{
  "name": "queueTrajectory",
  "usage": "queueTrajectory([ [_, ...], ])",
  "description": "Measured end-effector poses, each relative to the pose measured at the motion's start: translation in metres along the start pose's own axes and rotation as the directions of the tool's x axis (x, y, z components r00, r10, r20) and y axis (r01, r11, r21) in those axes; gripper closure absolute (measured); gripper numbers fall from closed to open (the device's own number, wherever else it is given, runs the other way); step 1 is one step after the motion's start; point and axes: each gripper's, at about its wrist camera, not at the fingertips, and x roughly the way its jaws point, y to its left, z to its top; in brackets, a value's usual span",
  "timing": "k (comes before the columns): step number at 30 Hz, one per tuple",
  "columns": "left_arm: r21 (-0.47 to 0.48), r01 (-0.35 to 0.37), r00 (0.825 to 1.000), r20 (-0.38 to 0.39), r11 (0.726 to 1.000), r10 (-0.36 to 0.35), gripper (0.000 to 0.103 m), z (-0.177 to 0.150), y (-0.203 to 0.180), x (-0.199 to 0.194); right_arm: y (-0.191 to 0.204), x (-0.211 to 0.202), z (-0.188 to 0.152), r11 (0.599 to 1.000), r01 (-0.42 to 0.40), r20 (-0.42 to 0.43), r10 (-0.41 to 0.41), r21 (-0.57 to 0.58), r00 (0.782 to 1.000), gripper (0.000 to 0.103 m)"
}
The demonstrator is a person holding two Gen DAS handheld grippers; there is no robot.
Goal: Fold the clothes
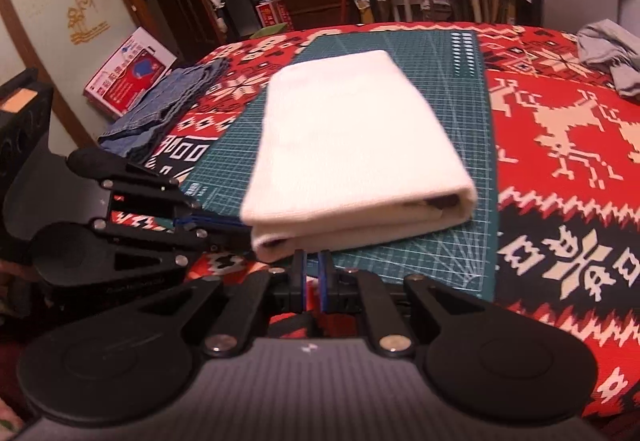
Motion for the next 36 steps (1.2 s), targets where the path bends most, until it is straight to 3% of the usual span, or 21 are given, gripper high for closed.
queueTrajectory([
  [7, 0.033, 0.036, 0.999, -0.019, 0.999, -0.036, 0.102, -0.004, -0.015, -0.003, -0.002, -0.006, 0.001, 1.0, -0.022, 0.02, 0.022, -0.004, 1.0, 0.095],
  [11, -0.027, 0.013, 1.0, 0.003, 1.0, -0.013, 0.102, -0.005, -0.008, -0.01, 0.0, -0.016, 0.007, 0.999, -0.023, 0.054, 0.024, -0.031, 0.998, 0.095],
  [15, -0.087, -0.013, 1.0, 0.011, 0.996, 0.014, 0.102, -0.003, 0.003, -0.007, 0.002, -0.008, 0.008, 0.998, -0.036, 0.024, 0.037, -0.044, 0.999, 0.095],
  [18, -0.083, 0.004, 1.0, 0.012, 0.997, -0.003, 0.102, 0.0, 0.004, -0.003, 0.004, 0.002, 0.007, 0.996, -0.086, -0.006, 0.086, -0.033, 0.996, 0.095],
  [25, -0.06, 0.018, 1.0, -0.006, 0.998, -0.019, 0.103, -0.001, -0.001, 0.003, 0.02, 0.018, 0.002, 0.992, -0.071, -0.006, 0.071, -0.104, 0.997, 0.09],
  [27, -0.057, 0.018, 1.0, -0.008, 0.998, -0.018, 0.103, -0.001, -0.001, 0.004, 0.022, 0.019, 0.0, 0.99, -0.073, -0.009, 0.072, -0.12, 0.997, 0.1],
  [36, -0.073, 0.014, 1.0, -0.01, 0.997, -0.015, 0.103, -0.001, -0.004, 0.001, -0.013, -0.003, -0.005, 1.0, -0.022, 0.032, 0.022, 0.009, 0.999, 0.099],
])
